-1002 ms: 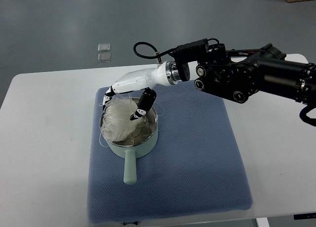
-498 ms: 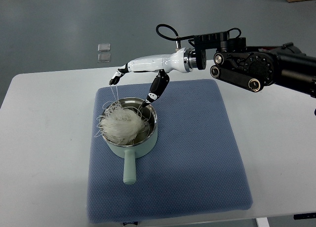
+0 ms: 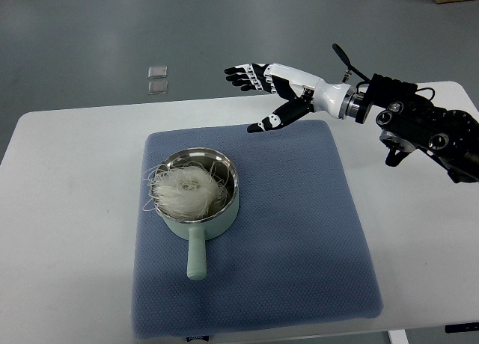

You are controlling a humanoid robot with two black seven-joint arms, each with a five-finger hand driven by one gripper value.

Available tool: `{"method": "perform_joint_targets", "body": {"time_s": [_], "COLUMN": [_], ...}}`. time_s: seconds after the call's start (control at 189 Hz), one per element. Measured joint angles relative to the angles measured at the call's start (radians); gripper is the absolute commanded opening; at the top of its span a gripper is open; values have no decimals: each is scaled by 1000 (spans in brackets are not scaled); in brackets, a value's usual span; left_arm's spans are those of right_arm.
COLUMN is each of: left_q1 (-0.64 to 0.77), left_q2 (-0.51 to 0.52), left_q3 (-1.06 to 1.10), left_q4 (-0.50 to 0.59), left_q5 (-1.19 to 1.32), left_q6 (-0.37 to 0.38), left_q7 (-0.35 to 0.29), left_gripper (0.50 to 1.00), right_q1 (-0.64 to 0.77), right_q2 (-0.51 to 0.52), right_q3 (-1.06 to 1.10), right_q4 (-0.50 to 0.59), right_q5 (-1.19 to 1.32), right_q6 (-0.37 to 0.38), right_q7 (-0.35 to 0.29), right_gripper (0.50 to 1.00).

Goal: Put vermicelli into pot with right hand

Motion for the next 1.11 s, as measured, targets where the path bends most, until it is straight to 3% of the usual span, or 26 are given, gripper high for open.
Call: {"method": "perform_joint_targets", "body": {"time_s": [0.355, 0.567, 0.668, 1.113], "left_q1": [0, 0, 0, 0], "left_q2": [0, 0, 0, 0], "left_q3": [0, 0, 0, 0], "left_q4": [0, 0, 0, 0], "left_q5": [0, 0, 0, 0], "left_q6": [0, 0, 0, 0], "left_q7": [0, 0, 0, 0], "left_gripper": [1000, 1000, 1000, 1000], "right_q1": [-194, -232, -235, -259], "right_q2": [21, 24, 25, 51], "right_q3": [165, 166, 166, 168], "right_q4": [-54, -67, -67, -68], "right_q5": [332, 663, 713, 718], "right_q6": [-8, -52, -64, -60], "right_q7": [-18, -178, -221, -228], "right_gripper": [921, 924, 924, 924]}}
